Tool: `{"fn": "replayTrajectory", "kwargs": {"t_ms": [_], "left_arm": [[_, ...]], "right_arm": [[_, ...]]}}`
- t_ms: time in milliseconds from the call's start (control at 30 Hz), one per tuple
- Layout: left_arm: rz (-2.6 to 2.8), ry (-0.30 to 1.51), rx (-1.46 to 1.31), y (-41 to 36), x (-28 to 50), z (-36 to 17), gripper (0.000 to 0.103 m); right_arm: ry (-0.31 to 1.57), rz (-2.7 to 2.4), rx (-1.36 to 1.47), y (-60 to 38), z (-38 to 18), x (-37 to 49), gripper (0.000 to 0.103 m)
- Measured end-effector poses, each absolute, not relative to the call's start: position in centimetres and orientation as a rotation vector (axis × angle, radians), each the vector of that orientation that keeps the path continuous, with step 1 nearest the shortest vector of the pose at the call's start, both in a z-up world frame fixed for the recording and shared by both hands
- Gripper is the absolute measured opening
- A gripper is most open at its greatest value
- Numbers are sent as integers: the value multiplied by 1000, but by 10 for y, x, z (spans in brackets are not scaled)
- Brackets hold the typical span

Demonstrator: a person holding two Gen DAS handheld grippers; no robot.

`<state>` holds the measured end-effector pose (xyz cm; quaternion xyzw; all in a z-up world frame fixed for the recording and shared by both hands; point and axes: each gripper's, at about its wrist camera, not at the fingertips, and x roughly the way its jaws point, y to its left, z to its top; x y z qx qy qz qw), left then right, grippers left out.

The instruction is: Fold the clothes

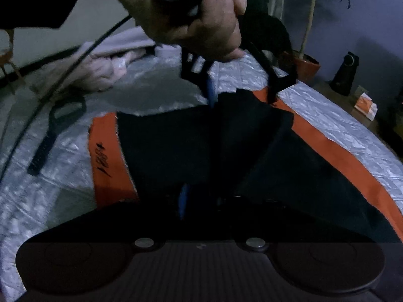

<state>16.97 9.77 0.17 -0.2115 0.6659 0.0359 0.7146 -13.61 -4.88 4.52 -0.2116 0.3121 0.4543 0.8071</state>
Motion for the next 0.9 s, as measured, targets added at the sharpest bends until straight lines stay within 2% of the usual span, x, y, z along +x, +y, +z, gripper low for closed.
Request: {"fn": "replayTrajectory", "kwargs": {"t_ms": [67, 267, 567, 667, 767, 900], "left_arm": [[63, 1460, -471, 105, 165, 1, 6], [38, 1340, -396, 112, 145, 15, 3], [-207, 933, -8, 47, 107, 93, 2], [-285, 781, 119, 30, 81, 112, 2], [-397, 596, 188, 19, 50, 124, 2], [-509, 401, 301, 10, 7, 131, 2]], "right_arm": [[653, 975, -420, -52, 50, -136, 78], [666, 976, -262, -68, 62, -125, 77], [765, 797, 235, -160, 69, -77, 79], [733, 737, 240, -208, 77, -65, 84], [751, 671, 222, -255, 83, -45, 84], [711, 709, 34, -269, 105, -22, 86]]}}
